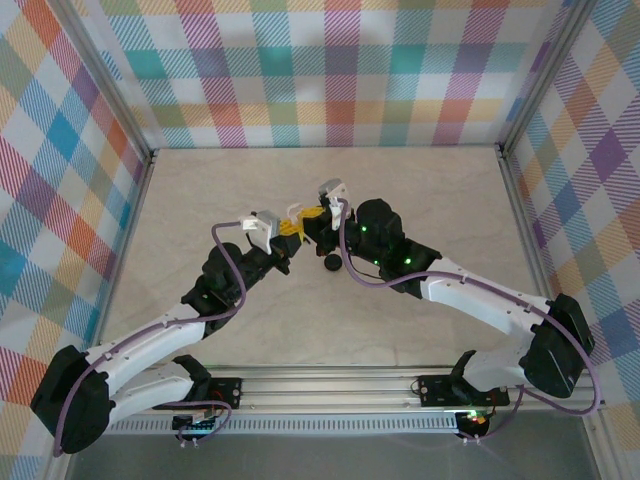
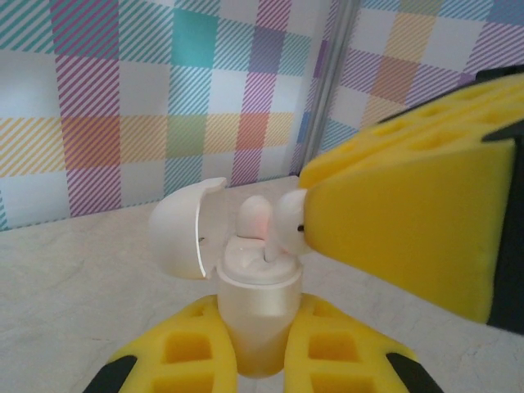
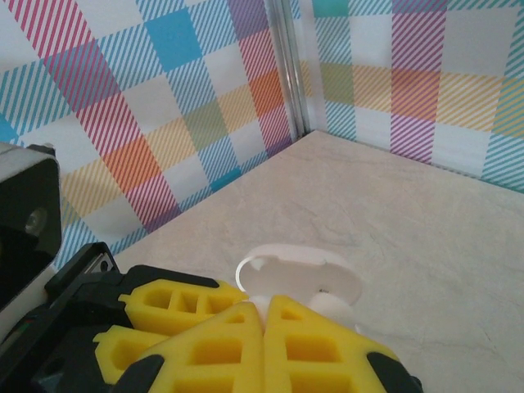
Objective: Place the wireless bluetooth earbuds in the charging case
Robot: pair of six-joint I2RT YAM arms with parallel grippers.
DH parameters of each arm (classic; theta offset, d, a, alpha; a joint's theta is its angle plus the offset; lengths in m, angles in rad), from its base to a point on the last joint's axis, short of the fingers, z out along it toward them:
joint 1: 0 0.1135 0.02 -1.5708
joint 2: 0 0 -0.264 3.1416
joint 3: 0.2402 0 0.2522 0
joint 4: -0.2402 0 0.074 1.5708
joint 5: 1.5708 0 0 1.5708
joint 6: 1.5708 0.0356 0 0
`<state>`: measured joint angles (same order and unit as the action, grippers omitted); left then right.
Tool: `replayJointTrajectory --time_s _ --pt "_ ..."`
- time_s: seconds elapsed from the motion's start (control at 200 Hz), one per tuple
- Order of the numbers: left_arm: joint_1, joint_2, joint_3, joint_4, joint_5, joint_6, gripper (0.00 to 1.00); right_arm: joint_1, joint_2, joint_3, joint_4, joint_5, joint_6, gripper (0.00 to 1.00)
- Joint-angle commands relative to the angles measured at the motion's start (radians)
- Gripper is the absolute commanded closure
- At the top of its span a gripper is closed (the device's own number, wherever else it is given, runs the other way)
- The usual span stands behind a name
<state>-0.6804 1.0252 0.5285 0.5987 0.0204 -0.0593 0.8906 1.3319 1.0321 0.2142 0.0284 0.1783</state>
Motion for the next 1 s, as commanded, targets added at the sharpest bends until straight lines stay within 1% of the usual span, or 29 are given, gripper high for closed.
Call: replayJointTrajectory --time_s 0.0,0.245,0.485,0.67,0.995 --pt "-0.013 0.014 0.060 0.094 -0.024 0.021 1.00 0.007 0.014 0.001 -0.042 -0.012 0.030 0.95" --pt "-0.012 0.060 0.083 0.103 -0.014 0.041 1.00 0.010 0.038 0.040 -0.079 -0.020 0.037 0.93" --pt "-0.013 0.065 0.077 0.107 -0.010 0.046 1.00 0.011 0.031 0.047 -0.111 -0.016 0.056 0.82" --pt "-0.013 0.059 0.076 0.095 0.000 0.045 1.00 0.011 0.025 0.065 -0.143 -0.015 0.065 0.77" --pt "-0.012 0.046 0.070 0.080 0.012 0.045 1.00 0.011 -0.016 0.074 -0.183 -0.012 0.069 0.75"
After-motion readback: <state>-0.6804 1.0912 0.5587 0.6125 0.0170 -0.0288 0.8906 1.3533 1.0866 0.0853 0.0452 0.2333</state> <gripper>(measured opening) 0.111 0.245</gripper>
